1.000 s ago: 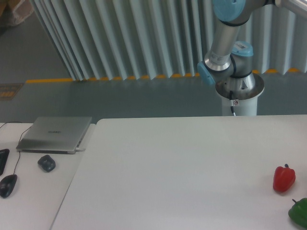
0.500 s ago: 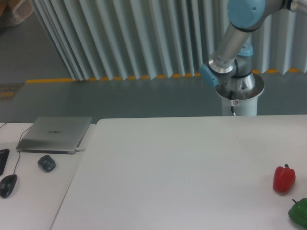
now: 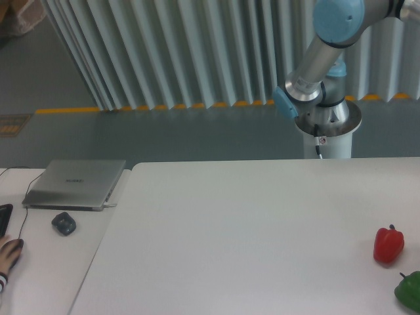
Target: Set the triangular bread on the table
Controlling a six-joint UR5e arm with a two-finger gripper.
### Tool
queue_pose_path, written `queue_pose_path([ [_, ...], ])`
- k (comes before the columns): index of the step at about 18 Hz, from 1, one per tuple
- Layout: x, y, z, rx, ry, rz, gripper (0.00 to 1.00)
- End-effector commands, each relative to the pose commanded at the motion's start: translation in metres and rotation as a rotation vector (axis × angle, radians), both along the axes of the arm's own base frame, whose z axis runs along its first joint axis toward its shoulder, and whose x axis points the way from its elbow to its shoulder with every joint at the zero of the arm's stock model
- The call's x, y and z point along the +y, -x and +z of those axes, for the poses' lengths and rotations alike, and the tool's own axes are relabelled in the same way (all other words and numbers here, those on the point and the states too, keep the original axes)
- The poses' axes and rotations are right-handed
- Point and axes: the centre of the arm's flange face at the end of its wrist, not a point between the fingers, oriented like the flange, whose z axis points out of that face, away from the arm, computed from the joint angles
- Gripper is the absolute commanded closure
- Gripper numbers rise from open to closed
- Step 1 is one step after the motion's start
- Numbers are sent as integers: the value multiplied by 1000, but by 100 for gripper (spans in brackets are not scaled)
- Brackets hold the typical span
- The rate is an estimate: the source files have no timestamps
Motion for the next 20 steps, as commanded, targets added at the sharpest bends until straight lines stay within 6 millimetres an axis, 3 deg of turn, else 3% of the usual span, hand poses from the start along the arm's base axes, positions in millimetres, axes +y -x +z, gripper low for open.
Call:
queue_pose_path([
  [3, 10, -4, 2, -7, -44, 41, 0],
  [10, 32, 15, 14, 45, -200, 165, 0],
  [13, 51, 14, 4, 61, -210, 161, 0],
  [20, 44, 10, 2, 70, -144, 96, 0],
])
